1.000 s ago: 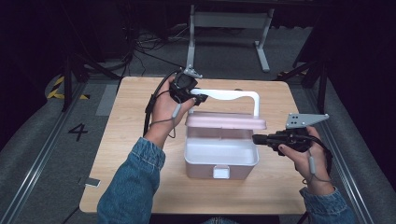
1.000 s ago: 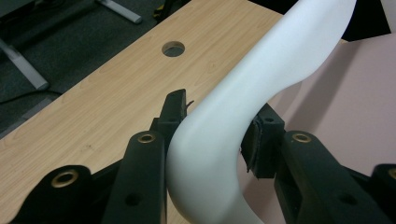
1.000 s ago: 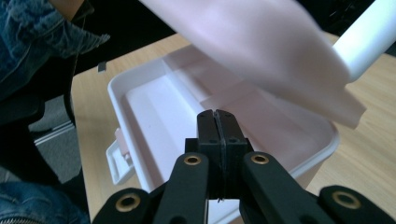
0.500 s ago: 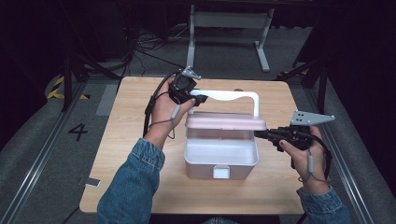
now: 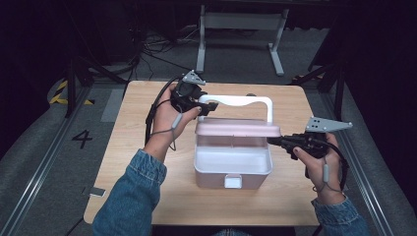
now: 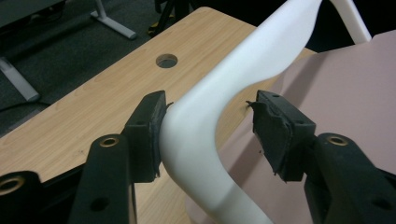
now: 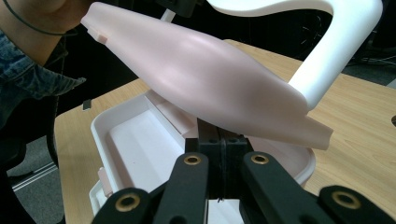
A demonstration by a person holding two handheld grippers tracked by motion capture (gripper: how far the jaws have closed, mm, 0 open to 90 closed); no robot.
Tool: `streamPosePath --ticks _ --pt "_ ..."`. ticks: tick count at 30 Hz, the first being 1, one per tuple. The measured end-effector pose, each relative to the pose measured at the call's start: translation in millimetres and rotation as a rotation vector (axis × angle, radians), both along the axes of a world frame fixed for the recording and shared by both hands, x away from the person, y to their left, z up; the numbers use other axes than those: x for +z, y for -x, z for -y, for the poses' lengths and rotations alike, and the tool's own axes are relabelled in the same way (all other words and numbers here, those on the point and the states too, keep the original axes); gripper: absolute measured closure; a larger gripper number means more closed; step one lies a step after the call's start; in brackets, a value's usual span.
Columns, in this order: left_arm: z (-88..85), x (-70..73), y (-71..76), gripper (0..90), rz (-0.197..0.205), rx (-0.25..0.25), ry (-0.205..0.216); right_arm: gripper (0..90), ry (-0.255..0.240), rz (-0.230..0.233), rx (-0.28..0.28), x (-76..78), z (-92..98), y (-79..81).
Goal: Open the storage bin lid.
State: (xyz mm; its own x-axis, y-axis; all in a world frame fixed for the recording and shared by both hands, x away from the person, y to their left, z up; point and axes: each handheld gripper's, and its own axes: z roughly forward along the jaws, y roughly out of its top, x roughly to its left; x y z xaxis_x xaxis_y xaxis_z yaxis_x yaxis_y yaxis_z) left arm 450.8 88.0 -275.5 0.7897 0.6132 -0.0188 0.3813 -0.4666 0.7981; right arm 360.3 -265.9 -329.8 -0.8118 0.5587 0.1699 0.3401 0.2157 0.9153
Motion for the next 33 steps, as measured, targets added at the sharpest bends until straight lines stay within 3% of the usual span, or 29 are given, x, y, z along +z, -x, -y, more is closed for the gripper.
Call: streamPosePath --ticks 5,9,15,19,22,28,33 --pt "-6.9 2.6 8.6 44.5 0.038 0.012 -0.043 90.0 0.001 0.006 -0.01 0.1 -0.1 1.8" --pt "-16.3 4.1 15.6 44.5 0.049 0.012 -0.027 90.0 -0.006 0.01 -0.016 -0.1 0.0 2.3" --pt "-32.3 -1.1 30.9 40.5 0.019 0.002 0.008 90.0 -0.013 0.019 -0.029 -0.1 -0.7 2.6" --pt "-43.8 -3.5 43.4 40.0 0.063 0.016 0.011 90.0 -0.019 0.014 -0.033 -0.2 -1.3 2.7" --pt "-53.9 -4.7 49.1 38.6 0.054 0.015 -0.001 90.0 -0.027 0.008 -0.035 -0.3 -1.4 2.8" --pt "-65.0 -13.5 60.9 31.8 0.045 -0.017 -0.066 90.0 -0.033 0.006 -0.039 1.2 -1.0 3.2" --pt "-65.0 -20.7 66.8 28.9 0.034 -0.036 -0.068 90.0 -0.033 0.007 -0.041 1.4 -1.7 2.9"
